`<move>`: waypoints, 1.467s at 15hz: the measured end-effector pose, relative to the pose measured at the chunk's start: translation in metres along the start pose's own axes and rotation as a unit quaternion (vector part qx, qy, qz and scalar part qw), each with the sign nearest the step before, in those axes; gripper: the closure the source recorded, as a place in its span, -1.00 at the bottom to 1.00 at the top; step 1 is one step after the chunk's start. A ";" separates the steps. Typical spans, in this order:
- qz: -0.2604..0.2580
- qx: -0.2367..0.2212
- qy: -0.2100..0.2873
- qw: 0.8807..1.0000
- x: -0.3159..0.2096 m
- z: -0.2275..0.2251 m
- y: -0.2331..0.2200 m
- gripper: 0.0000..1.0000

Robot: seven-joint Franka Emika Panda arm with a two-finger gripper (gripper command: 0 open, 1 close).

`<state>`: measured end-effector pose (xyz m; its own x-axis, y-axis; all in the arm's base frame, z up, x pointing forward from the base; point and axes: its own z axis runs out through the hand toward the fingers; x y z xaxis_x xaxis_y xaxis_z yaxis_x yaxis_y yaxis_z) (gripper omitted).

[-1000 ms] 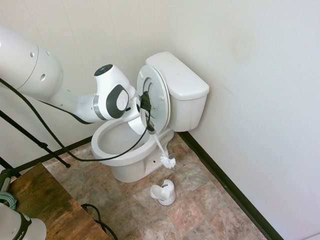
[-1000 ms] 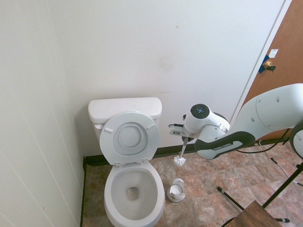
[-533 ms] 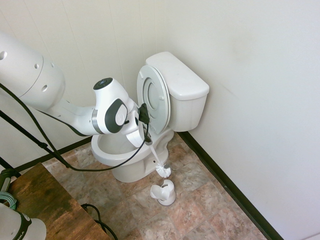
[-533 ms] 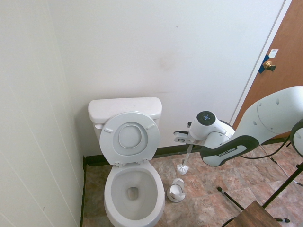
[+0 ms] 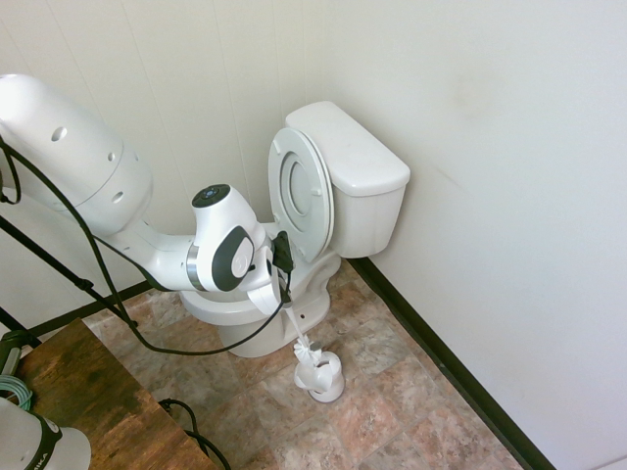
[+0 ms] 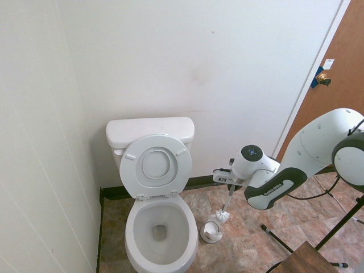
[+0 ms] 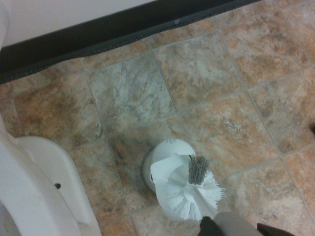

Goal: Clean the toilet

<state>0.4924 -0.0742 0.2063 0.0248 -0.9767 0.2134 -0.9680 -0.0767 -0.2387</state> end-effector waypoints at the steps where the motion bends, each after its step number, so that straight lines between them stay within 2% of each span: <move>1: 0.003 -0.002 -0.003 1.000 -0.001 0.006 0.000 1.00; 10: 0.025 -0.037 -0.024 0.999 -0.005 0.090 -0.019 1.00; 22: 0.066 -0.069 -0.028 0.995 0.026 0.197 -0.051 1.00</move>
<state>0.5914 -0.1350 0.0374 -0.0937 -0.9865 0.1342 -0.9888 0.0764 -0.1285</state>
